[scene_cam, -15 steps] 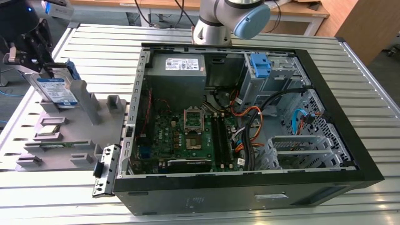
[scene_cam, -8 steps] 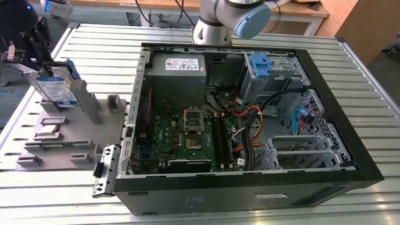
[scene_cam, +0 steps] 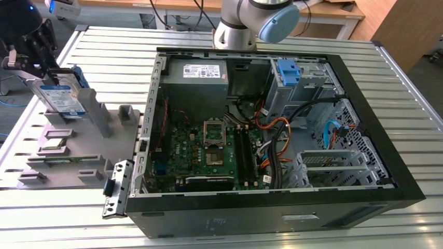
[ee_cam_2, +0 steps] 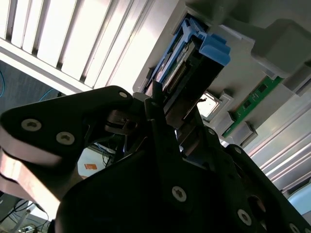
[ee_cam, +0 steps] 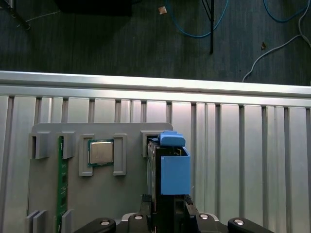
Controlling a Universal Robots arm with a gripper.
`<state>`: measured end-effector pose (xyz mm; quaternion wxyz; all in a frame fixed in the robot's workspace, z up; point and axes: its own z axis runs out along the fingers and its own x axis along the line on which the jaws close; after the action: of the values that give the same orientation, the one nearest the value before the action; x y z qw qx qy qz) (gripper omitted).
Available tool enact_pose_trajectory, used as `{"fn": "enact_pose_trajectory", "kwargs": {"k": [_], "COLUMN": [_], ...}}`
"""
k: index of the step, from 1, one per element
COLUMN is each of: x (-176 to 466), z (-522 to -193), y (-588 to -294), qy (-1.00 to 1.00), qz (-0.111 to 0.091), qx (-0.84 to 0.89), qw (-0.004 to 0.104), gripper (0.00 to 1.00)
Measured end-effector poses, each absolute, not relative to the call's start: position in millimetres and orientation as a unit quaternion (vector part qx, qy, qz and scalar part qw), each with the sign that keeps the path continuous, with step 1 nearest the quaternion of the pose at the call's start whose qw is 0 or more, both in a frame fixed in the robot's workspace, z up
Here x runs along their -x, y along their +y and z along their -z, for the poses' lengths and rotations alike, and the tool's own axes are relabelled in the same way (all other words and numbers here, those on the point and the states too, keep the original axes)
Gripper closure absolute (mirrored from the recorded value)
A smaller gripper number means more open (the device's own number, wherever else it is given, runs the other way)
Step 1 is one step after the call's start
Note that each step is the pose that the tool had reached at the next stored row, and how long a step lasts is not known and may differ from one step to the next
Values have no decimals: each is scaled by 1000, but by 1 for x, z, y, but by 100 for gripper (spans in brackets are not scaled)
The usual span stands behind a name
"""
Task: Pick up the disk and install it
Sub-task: 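Pick up the disk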
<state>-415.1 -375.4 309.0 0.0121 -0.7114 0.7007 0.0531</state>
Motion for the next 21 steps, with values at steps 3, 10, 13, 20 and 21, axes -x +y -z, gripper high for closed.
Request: {"fn": "enact_pose_trajectory", "kwargs": {"k": [3, 10, 13, 20, 21], "x": [415, 415, 415, 415, 415], "z": [-311, -319, -324, -339, -342], "y": [-375, -375, -375, -375, -375], "qy": [701, 701, 701, 701, 701], "qz": [-53, -53, -53, -53, -53], "qx": [711, 711, 711, 711, 711], "qw": [12, 12, 12, 12, 12], "gripper": [65, 65, 65, 65, 65]}}
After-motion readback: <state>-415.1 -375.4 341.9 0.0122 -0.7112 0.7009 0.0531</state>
